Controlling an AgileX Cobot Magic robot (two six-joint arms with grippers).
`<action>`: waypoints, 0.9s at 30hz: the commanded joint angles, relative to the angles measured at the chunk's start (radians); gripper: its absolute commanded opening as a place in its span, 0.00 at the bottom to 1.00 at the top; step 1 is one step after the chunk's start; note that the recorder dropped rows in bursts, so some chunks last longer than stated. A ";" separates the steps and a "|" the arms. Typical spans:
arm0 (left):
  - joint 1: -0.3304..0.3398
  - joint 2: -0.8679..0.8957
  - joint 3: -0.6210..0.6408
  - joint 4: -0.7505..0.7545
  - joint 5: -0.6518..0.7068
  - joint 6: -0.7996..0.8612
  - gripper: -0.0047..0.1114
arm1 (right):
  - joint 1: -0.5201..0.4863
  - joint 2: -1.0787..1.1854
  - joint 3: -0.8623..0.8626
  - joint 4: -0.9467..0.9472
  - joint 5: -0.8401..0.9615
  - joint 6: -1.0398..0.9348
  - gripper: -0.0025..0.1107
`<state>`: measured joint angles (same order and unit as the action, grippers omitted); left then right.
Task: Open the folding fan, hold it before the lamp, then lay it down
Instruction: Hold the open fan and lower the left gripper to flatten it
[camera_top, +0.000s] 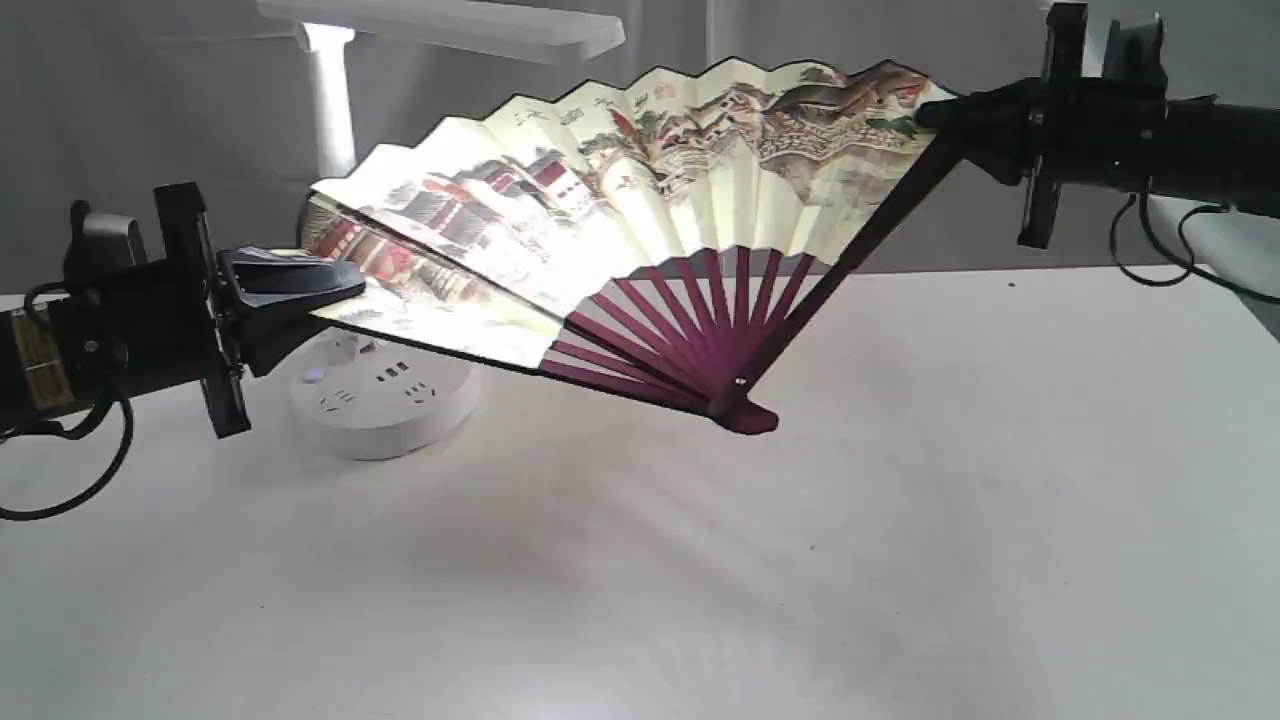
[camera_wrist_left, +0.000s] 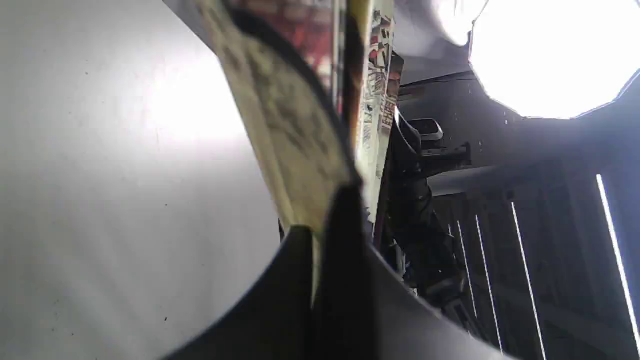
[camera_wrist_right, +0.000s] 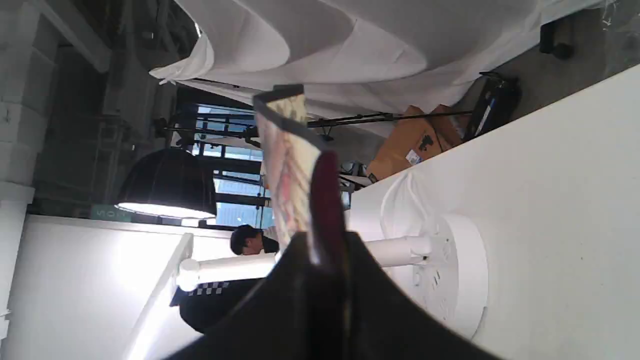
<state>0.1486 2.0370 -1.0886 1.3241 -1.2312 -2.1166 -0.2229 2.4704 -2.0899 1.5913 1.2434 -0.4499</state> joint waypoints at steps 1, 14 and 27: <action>0.003 -0.010 0.003 0.090 0.017 -0.022 0.04 | -0.031 -0.014 -0.001 0.066 -0.022 0.012 0.02; 0.003 -0.010 0.003 0.101 0.010 -0.022 0.04 | -0.083 -0.014 -0.001 0.064 -0.022 0.039 0.02; 0.003 -0.010 0.100 0.088 0.010 0.012 0.04 | -0.091 -0.014 -0.001 0.022 -0.022 0.051 0.02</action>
<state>0.1486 2.0354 -1.0127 1.2893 -1.2312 -2.1136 -0.2823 2.4704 -2.0899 1.5465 1.2902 -0.4049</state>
